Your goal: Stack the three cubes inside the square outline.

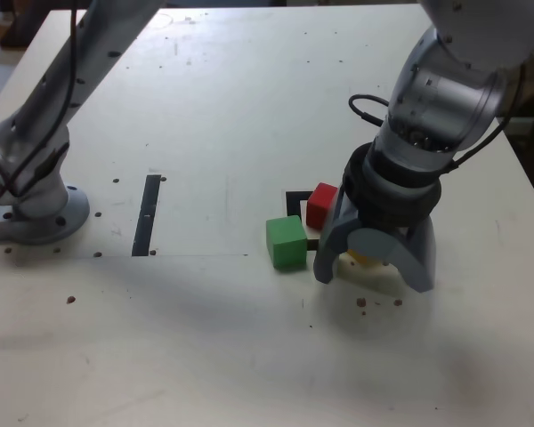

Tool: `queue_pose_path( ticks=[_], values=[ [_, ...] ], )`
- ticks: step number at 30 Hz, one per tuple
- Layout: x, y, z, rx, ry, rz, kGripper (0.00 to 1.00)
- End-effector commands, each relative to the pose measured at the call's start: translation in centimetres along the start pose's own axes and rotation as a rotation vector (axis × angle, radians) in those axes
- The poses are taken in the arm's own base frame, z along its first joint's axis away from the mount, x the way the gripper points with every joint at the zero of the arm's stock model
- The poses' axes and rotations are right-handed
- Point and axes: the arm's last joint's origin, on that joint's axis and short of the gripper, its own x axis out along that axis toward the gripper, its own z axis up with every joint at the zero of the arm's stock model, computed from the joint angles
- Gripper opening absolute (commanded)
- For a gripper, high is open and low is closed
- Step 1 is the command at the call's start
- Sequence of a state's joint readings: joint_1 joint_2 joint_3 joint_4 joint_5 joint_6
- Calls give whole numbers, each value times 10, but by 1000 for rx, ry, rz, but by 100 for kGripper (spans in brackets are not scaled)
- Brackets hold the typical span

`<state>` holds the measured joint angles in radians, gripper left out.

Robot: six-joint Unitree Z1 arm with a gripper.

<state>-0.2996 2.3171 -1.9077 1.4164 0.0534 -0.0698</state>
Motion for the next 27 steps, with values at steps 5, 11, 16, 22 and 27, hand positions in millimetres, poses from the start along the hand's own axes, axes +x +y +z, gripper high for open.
queue_pose_path(
  ticks=[5, 11, 16, 22, 27],
  values=[
    [-10, 2, -19, -59, 8, 24, 97],
    [-11, 2, -22, -72, 10, 30, 97],
    [-13, 2, -24, -72, 5, 31, 98],
    [-19, 0, -27, -71, -5, 45, 98],
    [-19, -1, -24, -86, -12, 40, 100]
  ],
)
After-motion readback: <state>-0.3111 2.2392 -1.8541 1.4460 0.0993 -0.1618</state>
